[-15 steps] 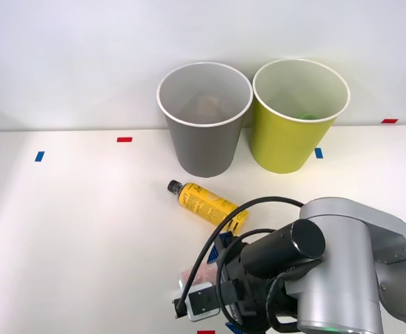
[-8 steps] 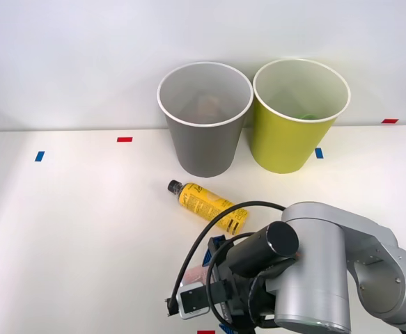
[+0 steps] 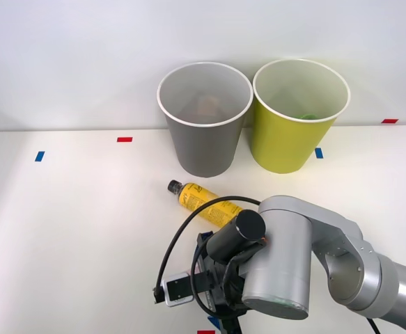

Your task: Put cans in the gray bin, plastic bottles in the light green bin

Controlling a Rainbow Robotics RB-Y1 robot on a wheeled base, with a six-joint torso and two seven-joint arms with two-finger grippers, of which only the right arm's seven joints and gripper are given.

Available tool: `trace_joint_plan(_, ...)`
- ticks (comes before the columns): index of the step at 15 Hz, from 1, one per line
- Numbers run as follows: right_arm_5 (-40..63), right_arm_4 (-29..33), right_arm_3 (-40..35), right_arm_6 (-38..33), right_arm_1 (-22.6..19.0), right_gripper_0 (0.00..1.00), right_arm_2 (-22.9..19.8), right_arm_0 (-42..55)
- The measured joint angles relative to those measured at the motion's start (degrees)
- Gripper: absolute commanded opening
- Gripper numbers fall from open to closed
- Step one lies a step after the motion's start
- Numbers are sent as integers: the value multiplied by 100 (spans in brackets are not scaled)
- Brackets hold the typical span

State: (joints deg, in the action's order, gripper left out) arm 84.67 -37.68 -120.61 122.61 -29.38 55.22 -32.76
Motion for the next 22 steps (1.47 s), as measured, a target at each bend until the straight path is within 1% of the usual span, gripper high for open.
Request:
trace_joint_plan(3,-19,183,155,82,127,100,9,-42)
trace_joint_plan(10,-76,298,678,210,388,100,8,-81)
trace_joint_plan(13,-99,439,917,265,548,100,28,-81)
trace_joint_plan(16,-114,615,965,290,607,100,102,-82)
trace_joint_plan(20,-118,629,965,341,617,100,120,-99)
trace_joint_plan(21,-118,635,965,354,617,79,120,-101)
trace_joint_plan(22,-118,636,963,367,613,20,121,-105)
